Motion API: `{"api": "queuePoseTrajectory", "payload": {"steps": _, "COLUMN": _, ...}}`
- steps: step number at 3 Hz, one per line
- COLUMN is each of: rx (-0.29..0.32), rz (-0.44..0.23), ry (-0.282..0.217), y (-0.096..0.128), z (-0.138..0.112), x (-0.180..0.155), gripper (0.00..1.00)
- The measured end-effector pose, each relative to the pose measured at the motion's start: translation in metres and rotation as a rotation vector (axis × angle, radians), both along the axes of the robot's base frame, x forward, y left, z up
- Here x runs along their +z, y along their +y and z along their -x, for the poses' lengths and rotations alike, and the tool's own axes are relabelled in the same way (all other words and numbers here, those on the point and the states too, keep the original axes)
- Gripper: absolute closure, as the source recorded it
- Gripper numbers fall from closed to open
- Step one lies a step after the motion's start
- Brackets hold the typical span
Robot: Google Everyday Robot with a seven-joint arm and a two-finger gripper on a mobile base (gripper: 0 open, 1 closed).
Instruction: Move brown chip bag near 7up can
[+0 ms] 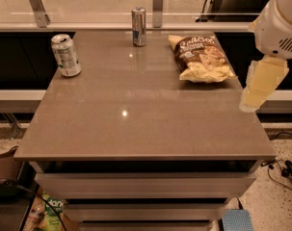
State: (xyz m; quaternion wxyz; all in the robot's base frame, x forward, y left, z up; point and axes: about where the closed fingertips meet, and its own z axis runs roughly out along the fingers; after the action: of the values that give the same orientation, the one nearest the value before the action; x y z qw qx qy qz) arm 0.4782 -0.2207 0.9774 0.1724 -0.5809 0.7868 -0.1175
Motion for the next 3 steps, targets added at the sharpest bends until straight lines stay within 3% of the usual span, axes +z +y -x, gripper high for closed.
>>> {"api": "queuePoseTrajectory", "payload": {"steps": 1, "rx": -0.006, "rz": 0.039, "ry": -0.046, "y": -0.007, "z": -0.023, "x": -0.007, "gripper": 0.00}}
{"api": "queuePoseTrajectory", "payload": {"steps": 3, "rx": 0.021, "rz": 0.036, "ry": -0.117, "y": -0.012, "z": -0.066, "x": -0.015, "gripper": 0.00}}
